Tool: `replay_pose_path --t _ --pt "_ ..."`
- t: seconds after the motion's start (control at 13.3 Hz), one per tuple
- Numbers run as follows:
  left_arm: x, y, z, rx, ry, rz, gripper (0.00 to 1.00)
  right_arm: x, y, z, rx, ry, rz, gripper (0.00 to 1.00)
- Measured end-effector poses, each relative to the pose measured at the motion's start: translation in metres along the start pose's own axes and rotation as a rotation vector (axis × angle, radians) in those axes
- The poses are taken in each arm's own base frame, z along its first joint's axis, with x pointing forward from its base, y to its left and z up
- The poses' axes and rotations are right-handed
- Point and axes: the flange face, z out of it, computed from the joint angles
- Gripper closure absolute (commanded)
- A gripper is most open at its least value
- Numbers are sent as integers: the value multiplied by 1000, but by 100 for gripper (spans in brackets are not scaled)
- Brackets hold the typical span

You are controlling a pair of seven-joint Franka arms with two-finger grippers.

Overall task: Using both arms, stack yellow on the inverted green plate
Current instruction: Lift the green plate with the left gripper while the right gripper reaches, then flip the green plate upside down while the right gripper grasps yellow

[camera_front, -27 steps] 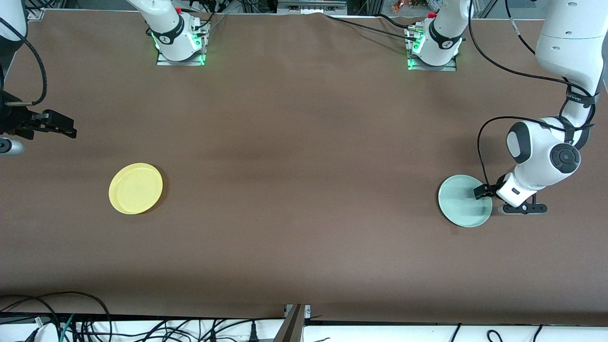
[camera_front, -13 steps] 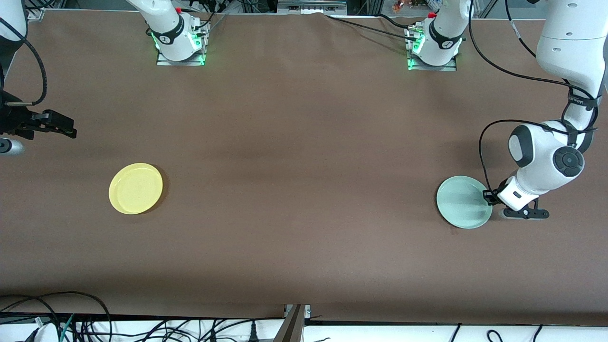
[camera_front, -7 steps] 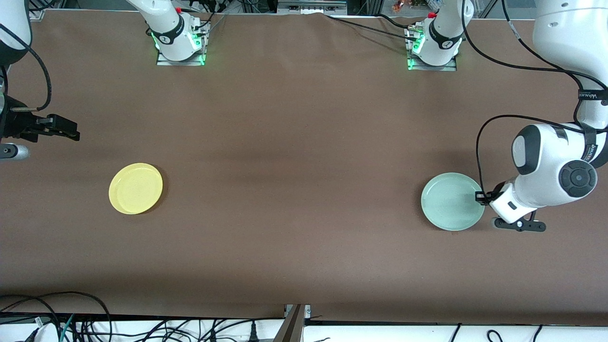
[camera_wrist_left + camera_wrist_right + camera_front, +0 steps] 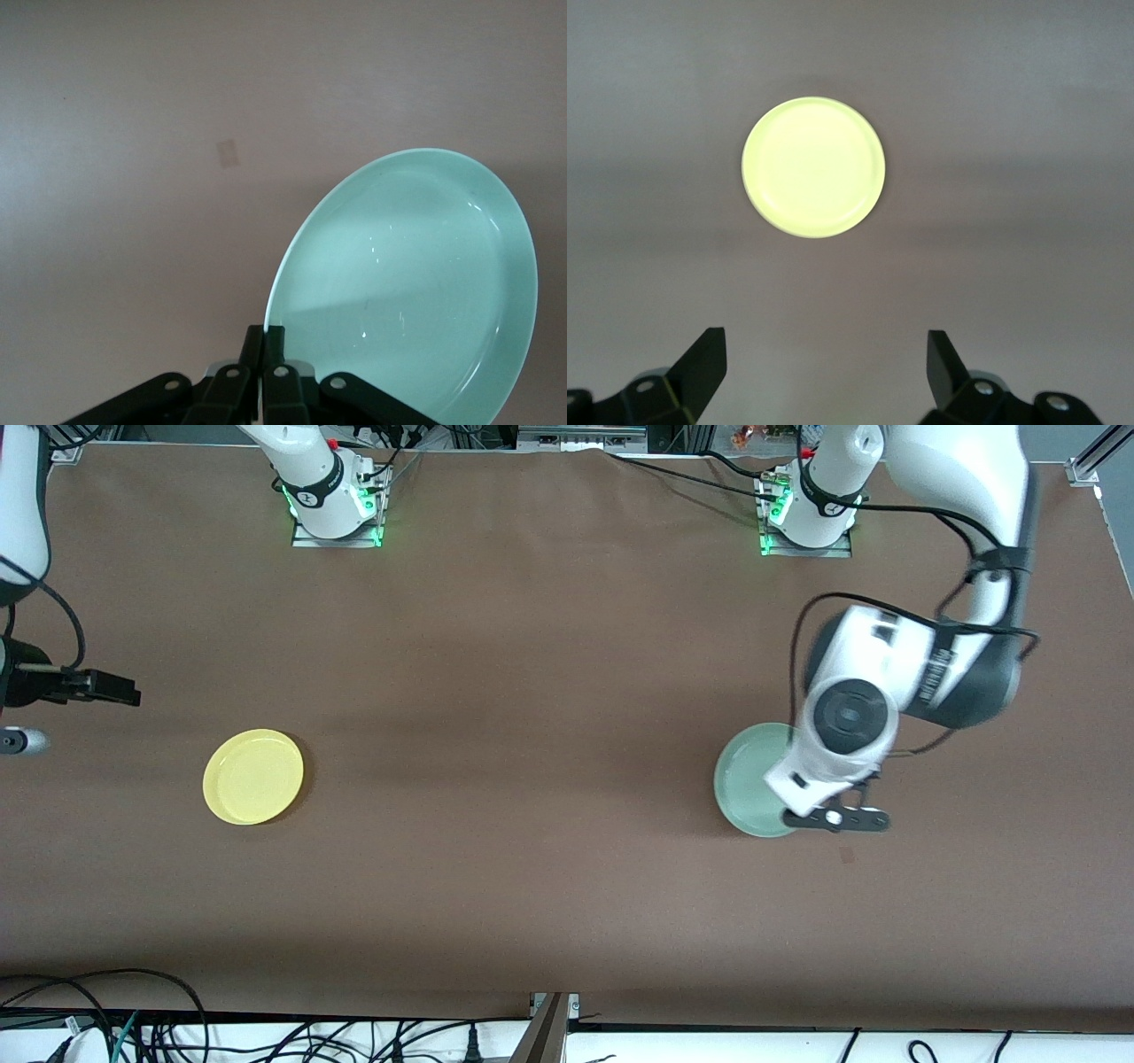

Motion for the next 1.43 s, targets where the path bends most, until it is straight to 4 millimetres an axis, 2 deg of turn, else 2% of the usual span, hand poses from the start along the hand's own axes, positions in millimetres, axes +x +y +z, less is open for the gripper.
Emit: replay_pose_path --t 0.23,0.38,0.45,0.68,0.75,0.98,1.28,1.43 --pt "-35 82 -31 147 65 29 100 21 31 46 28 -6 -29 0" --pt "-68 140 -42 253 111 42 100 36 59 93 74 -5 -43 0" --pt "-84 165 -47 305 142 52 100 44 66 117 81 0 -44 0" --pt "-125 227 -63 446 288 130 100 57 62 180 68 35 -47 0" --pt "-138 251 -62 524 357 155 100 56 60 196 64 46 -48 0" --pt "-178 320 -39 697 521 224 100 47 56 232 67 37 -44 0" --pt "-231 388 -29 781 671 336 100 45 54 266 112 14 -13 0" --pt "-258 423 -15 822 756 379 100 45 56 281 142 5 -12 0"
